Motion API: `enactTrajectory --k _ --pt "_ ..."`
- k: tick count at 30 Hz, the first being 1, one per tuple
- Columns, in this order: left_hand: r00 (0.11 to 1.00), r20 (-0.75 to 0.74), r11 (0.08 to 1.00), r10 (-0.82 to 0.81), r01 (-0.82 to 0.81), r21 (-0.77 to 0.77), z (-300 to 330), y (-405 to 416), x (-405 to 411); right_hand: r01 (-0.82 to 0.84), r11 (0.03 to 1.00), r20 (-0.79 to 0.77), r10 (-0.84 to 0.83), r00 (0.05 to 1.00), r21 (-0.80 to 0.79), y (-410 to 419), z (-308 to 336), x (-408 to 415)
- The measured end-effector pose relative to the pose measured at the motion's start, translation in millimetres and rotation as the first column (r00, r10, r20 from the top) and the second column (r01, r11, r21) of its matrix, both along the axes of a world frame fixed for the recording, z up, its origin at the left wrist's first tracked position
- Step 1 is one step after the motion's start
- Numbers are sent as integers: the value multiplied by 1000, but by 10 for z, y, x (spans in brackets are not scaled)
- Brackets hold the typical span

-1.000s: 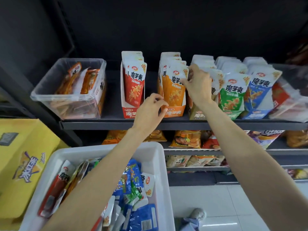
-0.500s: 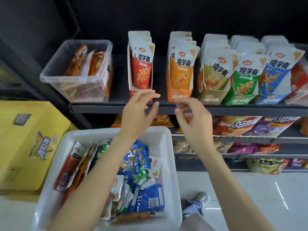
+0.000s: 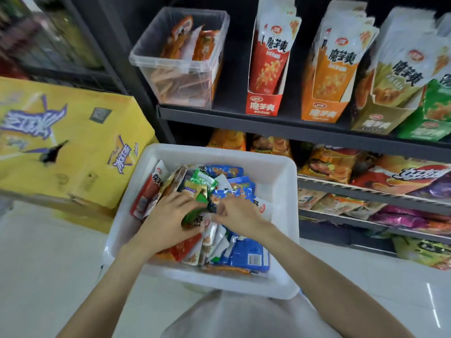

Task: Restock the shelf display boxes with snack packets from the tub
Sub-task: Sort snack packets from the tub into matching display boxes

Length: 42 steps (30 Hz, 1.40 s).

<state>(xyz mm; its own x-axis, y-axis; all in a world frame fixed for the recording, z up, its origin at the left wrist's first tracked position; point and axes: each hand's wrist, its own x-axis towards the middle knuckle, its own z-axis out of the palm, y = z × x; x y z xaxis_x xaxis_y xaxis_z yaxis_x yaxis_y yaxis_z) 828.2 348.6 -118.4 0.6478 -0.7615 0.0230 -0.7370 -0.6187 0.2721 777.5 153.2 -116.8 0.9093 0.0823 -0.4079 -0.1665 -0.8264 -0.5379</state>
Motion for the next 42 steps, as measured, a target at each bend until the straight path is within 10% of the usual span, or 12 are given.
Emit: enactTrajectory --k 12,21,25,30,34,38,42 --pt "899 -428 921 92 -240 -307 331 -658 -8 262 930 427 -352 833 256 -859 567 -224" --pt "761 -649 908 0 -272 -319 543 -1109 -134 415 689 177 -615 768 595 -1134 747 -371" --pt "711 -702 882 -29 -313 -353 536 -1133 -164 403 744 99 -528 843 534 -1199 763 -427" --pt "985 -170 942 17 -72 -327 656 -1358 17 433 682 226 -654 722 589 -1265 848 -458" --pt "977 212 840 16 102 -533 876 -1746 268 478 560 382 -822 423 676 -1444 1121 -521" --pt "984 176 696 40 99 -712 1076 -2153 504 469 525 576 -816 41 710 -1866 1515 -526" --pt "993 116 789 -6 76 -610 1071 -2510 683 566 657 780 -624 37 499 -2299 1813 -195"
